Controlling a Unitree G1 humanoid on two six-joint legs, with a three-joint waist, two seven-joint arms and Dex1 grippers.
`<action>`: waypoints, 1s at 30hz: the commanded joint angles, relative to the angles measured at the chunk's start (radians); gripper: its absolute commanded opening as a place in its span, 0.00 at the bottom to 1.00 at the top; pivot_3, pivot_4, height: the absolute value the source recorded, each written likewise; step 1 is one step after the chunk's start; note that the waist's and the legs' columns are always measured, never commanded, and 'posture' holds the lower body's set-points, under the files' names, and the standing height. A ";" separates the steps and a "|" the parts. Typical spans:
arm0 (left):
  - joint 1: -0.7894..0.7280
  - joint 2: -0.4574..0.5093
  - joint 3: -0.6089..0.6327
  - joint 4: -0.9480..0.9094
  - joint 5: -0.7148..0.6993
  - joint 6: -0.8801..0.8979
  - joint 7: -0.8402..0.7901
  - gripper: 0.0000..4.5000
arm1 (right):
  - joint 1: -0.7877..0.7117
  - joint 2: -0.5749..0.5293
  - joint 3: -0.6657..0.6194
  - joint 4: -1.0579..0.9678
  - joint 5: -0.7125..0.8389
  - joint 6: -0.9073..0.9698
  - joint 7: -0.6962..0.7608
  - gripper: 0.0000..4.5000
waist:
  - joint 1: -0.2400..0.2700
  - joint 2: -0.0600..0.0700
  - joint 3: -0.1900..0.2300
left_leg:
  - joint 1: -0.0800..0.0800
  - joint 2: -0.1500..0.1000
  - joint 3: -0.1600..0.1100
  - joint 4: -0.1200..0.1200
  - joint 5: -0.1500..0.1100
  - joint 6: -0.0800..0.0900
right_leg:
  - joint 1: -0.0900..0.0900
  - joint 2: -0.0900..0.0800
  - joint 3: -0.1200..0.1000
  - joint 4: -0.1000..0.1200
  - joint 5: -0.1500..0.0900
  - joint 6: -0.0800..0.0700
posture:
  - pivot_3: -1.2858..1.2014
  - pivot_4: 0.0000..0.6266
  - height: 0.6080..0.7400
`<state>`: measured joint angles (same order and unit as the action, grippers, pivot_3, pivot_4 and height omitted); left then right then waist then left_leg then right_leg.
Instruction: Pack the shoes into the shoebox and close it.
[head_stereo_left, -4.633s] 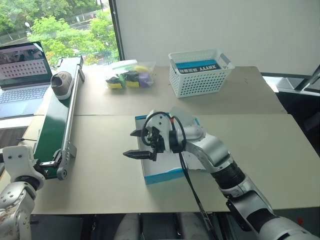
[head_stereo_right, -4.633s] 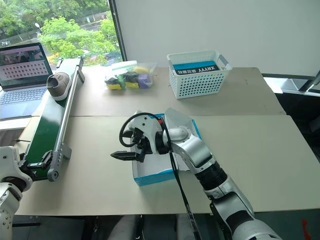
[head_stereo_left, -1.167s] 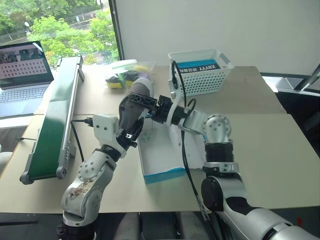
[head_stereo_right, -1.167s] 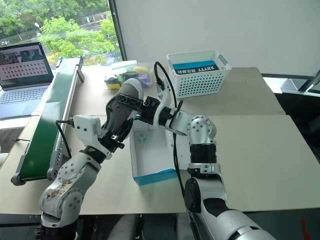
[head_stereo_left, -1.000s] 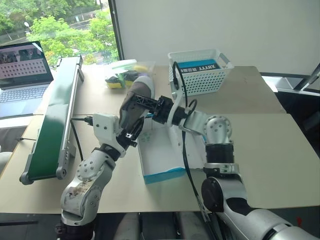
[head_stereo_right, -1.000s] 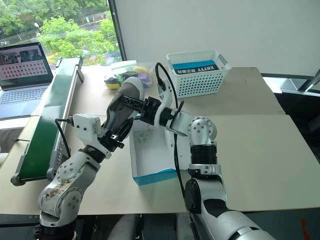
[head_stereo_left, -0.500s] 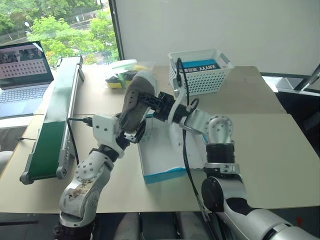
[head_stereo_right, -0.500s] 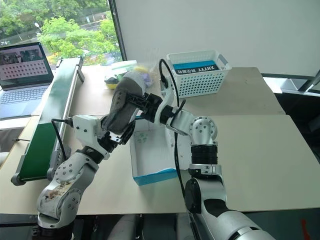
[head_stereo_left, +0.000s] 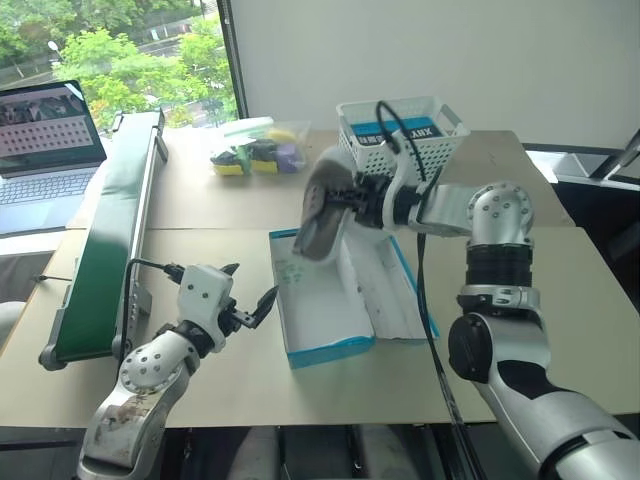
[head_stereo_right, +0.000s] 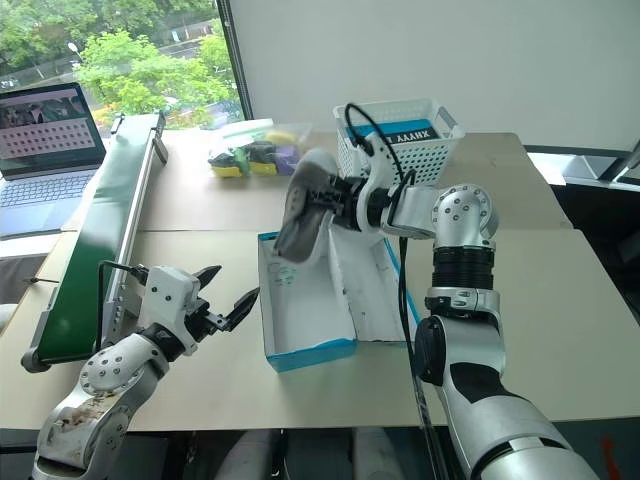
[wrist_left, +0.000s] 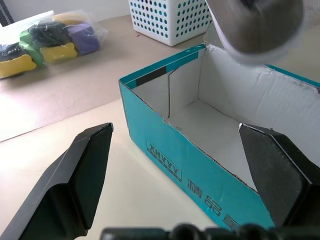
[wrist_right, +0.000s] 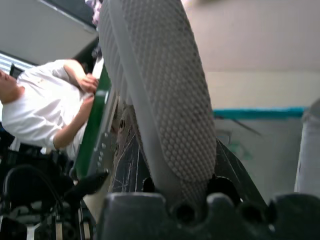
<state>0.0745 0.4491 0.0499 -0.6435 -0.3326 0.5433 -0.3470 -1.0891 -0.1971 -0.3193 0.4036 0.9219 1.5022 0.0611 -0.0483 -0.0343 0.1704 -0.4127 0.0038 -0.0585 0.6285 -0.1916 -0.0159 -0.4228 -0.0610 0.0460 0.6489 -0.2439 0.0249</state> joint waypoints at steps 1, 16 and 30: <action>-0.029 -0.003 -0.012 0.014 0.015 -0.040 -0.017 0.96 | -0.032 0.038 0.033 -0.054 -0.042 0.084 -0.027 0.11 | 0.000 0.000 0.000 | 0.000 0.000 0.000 0.000 0.000 0.000 | 0.000 0.000 0.000 0.000 0.000 0.000 | 0.52 0.24 0.96; -0.025 -0.040 -0.022 -0.021 0.033 -0.030 0.011 0.96 | -0.015 0.004 0.479 0.151 -0.429 -0.252 0.265 0.11 | 0.005 0.001 0.000 | -0.001 0.000 0.000 0.001 0.000 0.000 | 0.000 0.001 0.000 -0.001 0.001 0.001 | 0.52 0.24 0.96; 0.001 -0.055 -0.029 -0.046 0.043 -0.032 0.043 0.97 | -0.123 0.035 0.586 0.363 -0.616 -0.350 0.467 0.51 | 0.004 0.001 0.000 | 0.000 0.001 0.000 0.001 0.000 0.000 | 0.000 0.001 0.000 -0.001 0.001 0.000 | 0.52 0.24 0.96</action>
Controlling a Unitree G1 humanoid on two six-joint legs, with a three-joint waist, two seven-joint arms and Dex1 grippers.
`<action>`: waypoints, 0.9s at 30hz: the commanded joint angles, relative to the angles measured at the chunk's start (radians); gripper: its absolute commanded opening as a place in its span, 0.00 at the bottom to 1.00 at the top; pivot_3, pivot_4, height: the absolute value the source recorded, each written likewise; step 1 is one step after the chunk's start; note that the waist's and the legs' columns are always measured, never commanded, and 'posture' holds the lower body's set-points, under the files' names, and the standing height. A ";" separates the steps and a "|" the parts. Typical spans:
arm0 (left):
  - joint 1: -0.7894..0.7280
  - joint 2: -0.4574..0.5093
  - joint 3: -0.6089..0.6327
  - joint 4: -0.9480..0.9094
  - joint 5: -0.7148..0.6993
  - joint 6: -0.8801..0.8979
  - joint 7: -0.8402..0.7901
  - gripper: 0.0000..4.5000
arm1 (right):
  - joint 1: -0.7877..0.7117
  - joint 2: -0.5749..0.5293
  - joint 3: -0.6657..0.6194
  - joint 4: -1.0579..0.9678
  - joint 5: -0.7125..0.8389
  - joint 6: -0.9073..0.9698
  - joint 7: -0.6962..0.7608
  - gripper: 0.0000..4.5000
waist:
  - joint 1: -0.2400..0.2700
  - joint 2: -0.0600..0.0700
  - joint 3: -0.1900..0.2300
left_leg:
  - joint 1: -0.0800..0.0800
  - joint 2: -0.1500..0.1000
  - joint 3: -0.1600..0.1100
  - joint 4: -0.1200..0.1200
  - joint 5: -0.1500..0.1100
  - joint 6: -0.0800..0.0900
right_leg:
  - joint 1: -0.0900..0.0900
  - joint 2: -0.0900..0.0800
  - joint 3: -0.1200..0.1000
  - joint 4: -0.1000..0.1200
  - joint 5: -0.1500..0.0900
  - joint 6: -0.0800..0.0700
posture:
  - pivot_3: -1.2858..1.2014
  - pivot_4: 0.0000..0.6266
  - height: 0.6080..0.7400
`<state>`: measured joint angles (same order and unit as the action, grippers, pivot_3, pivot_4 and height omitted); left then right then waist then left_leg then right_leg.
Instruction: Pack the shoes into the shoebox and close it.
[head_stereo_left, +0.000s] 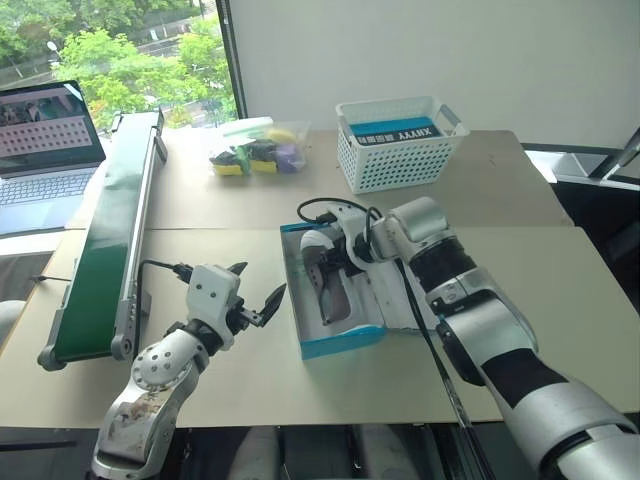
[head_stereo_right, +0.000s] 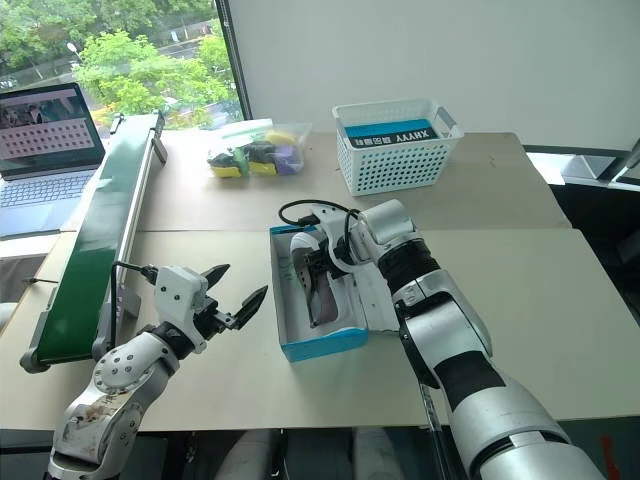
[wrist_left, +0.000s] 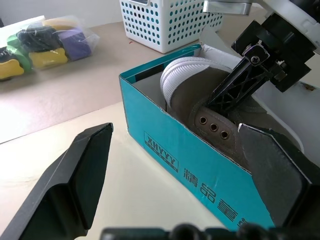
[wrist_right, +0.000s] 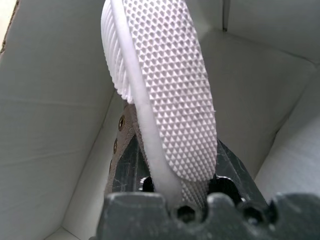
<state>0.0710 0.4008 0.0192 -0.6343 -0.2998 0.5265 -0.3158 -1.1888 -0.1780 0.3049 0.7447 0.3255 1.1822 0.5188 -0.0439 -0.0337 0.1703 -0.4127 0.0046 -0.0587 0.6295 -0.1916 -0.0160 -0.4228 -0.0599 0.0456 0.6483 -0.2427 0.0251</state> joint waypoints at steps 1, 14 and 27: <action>0.008 -0.007 0.004 -0.057 0.011 -0.016 0.013 0.97 | -0.028 0.020 -0.044 0.026 -0.025 -0.032 0.011 0.58 | -0.002 0.000 0.000 | 0.000 0.000 0.000 0.000 0.000 0.000 | 0.000 0.000 0.000 0.000 0.000 0.000 | 0.52 0.24 0.96; 0.017 -0.034 0.127 -0.027 0.011 -0.036 0.070 0.97 | -0.055 0.029 -0.193 -0.281 -0.052 -0.202 -0.055 0.87 | -0.002 0.000 0.000 | 0.000 0.000 0.000 0.000 0.000 0.000 | -0.001 0.000 0.000 0.000 0.001 -0.001 | 0.52 0.24 0.96; 0.032 -0.051 0.499 0.150 0.018 0.001 0.237 0.97 | 0.414 -0.101 -0.100 -0.866 0.066 -0.509 0.314 0.87 | 0.006 -0.002 -0.001 | 0.000 0.000 -0.001 0.001 -0.001 -0.001 | 0.001 -0.001 -0.002 -0.001 0.001 0.000 | 0.52 0.24 0.96</action>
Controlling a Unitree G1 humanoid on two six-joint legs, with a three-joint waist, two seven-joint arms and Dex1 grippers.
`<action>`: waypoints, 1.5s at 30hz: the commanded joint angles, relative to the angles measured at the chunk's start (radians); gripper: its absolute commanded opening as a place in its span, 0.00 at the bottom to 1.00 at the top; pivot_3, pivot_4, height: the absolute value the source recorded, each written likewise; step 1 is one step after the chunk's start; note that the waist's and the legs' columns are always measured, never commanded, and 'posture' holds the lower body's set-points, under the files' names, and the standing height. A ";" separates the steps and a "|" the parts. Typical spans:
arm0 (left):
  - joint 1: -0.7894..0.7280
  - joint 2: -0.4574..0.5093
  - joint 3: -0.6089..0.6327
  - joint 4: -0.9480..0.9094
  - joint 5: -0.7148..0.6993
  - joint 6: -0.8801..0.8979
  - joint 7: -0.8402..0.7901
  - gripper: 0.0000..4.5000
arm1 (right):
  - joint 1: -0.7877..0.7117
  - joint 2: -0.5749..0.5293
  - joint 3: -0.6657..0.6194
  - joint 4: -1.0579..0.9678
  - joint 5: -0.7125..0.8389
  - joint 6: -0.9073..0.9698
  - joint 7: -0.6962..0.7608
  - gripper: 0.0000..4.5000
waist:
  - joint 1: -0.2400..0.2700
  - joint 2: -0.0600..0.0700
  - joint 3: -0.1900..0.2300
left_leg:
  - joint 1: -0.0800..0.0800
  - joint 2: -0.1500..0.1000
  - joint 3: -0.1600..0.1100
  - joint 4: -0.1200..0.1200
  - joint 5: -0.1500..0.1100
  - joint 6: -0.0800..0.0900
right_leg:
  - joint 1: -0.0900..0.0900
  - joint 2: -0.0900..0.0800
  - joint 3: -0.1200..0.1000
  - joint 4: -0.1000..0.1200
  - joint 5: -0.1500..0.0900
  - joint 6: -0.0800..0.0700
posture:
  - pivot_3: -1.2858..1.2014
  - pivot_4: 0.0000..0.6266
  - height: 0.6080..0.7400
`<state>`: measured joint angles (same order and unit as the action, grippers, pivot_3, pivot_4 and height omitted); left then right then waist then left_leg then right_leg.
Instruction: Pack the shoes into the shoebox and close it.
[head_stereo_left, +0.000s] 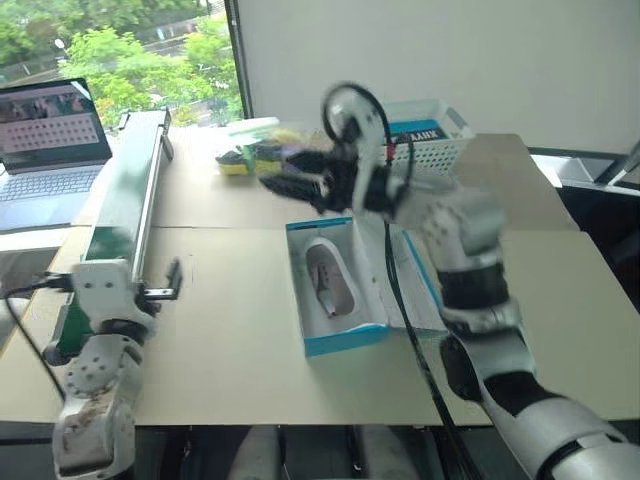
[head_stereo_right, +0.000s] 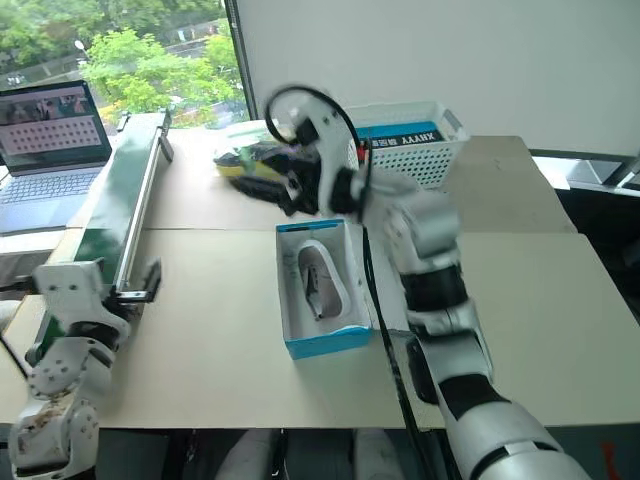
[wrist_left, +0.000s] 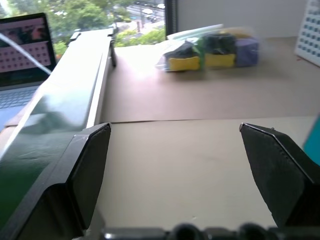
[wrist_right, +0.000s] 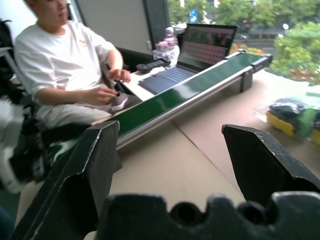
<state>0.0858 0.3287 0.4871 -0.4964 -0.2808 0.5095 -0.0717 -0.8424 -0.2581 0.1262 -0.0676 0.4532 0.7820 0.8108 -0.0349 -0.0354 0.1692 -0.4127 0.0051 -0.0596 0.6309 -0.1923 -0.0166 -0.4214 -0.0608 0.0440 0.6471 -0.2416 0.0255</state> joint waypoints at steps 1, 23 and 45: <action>0.020 0.024 0.040 0.017 -0.007 0.027 -0.009 0.97 | 0.092 -0.021 0.095 -0.051 -0.079 -0.134 0.017 0.87 | -0.005 0.000 0.000 | 0.000 0.000 0.000 0.001 0.000 0.000 | 0.000 0.000 0.000 0.001 0.000 0.000 | 0.52 0.24 0.96; 0.054 0.043 0.130 0.018 -0.062 0.109 -0.014 1.00 | 0.232 0.093 0.221 -0.055 -0.183 -0.254 -0.045 1.00 | -0.008 0.000 0.000 | 0.005 0.006 0.003 0.001 0.000 -0.001 | 0.001 0.005 0.001 0.001 0.002 -0.004 | 0.52 0.24 0.96; 0.039 0.055 0.115 0.031 -0.056 0.123 -0.019 1.00 | 0.219 0.127 0.222 -0.013 -0.222 -0.237 -0.119 1.00 | -0.008 0.000 0.000 | 0.005 0.006 0.003 0.001 0.000 -0.001 | 0.001 0.005 0.001 0.001 0.003 -0.004 | 0.52 0.24 0.96</action>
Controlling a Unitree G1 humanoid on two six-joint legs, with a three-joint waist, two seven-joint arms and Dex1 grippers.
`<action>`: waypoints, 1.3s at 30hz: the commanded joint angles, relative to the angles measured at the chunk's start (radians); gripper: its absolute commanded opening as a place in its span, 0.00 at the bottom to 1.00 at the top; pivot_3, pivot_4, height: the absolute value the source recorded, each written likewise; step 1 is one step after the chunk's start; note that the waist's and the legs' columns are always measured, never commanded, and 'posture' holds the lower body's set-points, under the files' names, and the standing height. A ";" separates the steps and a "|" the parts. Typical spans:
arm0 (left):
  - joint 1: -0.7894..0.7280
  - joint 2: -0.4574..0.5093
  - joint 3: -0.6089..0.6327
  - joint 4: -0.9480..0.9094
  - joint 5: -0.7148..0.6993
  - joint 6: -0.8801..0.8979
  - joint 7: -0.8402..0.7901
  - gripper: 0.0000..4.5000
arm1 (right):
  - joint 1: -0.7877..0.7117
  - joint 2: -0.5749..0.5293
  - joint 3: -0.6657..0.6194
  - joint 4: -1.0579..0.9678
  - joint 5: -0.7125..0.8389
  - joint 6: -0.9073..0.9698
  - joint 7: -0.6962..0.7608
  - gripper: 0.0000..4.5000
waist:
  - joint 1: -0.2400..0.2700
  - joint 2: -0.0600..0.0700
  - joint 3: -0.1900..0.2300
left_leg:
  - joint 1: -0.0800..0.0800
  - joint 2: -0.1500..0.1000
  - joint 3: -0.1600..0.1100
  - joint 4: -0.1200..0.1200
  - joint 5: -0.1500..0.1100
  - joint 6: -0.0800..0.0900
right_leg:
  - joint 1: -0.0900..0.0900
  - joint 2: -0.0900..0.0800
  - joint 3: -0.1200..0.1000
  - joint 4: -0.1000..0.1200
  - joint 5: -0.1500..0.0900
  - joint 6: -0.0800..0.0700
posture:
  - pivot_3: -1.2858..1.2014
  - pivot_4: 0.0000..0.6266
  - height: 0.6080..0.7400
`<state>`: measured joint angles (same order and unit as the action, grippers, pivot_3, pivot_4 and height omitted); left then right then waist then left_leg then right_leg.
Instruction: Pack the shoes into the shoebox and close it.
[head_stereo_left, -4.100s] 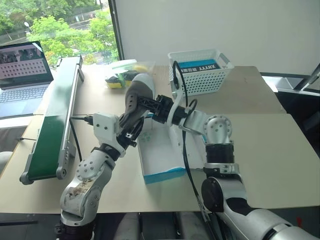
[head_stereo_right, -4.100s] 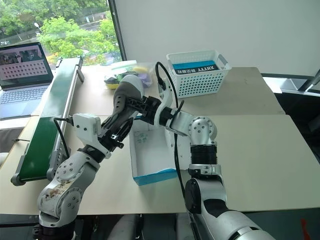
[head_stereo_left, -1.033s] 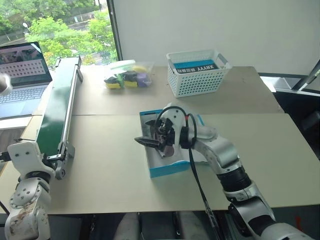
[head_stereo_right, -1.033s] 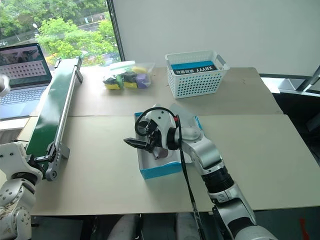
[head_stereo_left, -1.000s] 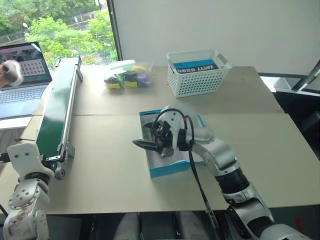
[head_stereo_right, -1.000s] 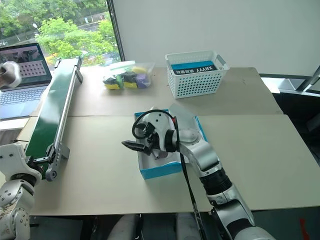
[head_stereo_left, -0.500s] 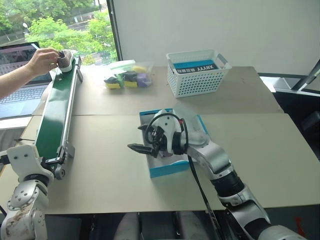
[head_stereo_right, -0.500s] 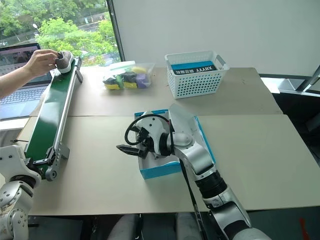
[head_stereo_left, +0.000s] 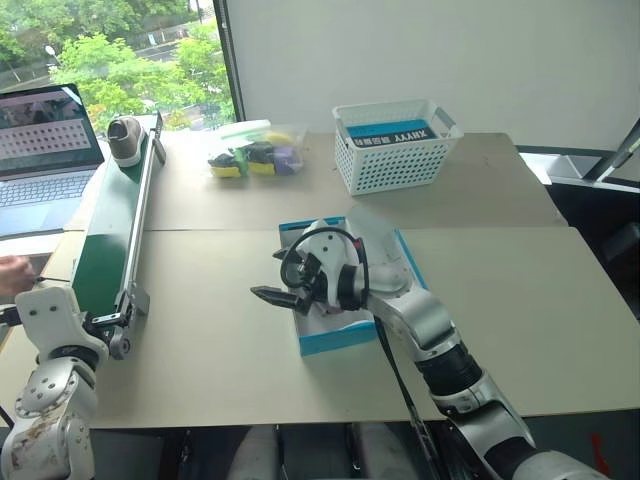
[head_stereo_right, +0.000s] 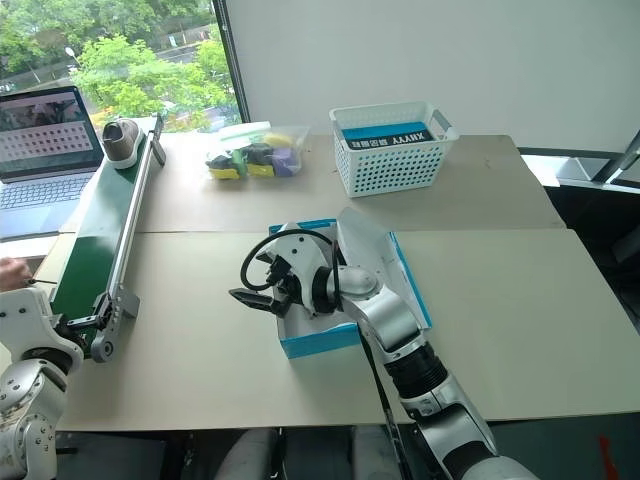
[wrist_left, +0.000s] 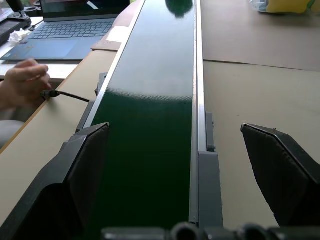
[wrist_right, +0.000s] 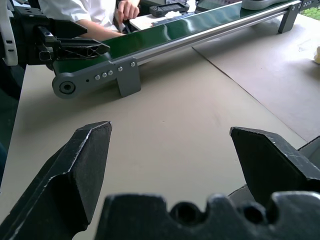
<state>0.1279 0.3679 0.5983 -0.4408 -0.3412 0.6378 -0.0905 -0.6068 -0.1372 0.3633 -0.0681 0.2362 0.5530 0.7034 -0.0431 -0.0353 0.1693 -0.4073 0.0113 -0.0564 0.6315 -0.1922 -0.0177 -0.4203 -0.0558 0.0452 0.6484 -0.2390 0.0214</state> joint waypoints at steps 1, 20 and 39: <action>-0.003 0.016 0.004 -0.024 0.004 -0.005 -0.001 1.00 | -0.017 0.006 -0.015 -0.012 -0.006 -0.007 -0.013 1.00 | 0.000 0.000 0.000 | 0.000 0.000 0.000 0.000 0.000 0.000 | 0.000 0.000 0.000 0.000 0.000 0.000 | 0.52 0.24 0.96; -0.022 0.020 -0.006 -0.003 0.013 -0.009 -0.001 1.00 | -0.016 0.007 -0.008 0.004 -0.027 -0.007 -0.025 1.00 | 0.000 0.000 0.000 | 0.000 0.000 0.000 0.000 0.000 0.000 | 0.000 0.000 0.000 0.000 0.000 0.000 | 0.52 0.24 0.96; -0.035 0.025 0.004 0.043 0.020 -0.028 0.002 1.00 | -0.010 0.002 -0.009 0.001 -0.040 -0.005 -0.033 1.00 | 0.000 0.000 0.000 | 0.000 0.000 0.000 0.000 0.000 0.000 | 0.000 0.000 0.000 0.000 0.000 0.000 | 0.52 0.24 0.96</action>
<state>0.1013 0.3726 0.5879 -0.3897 -0.3280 0.6311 -0.0900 -0.6071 -0.1375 0.3634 -0.0438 0.1987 0.5539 0.6730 -0.0432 -0.0353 0.1693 -0.4072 0.0113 -0.0564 0.6316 -0.1922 -0.0177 -0.4204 -0.0558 0.0452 0.6484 -0.2389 0.0214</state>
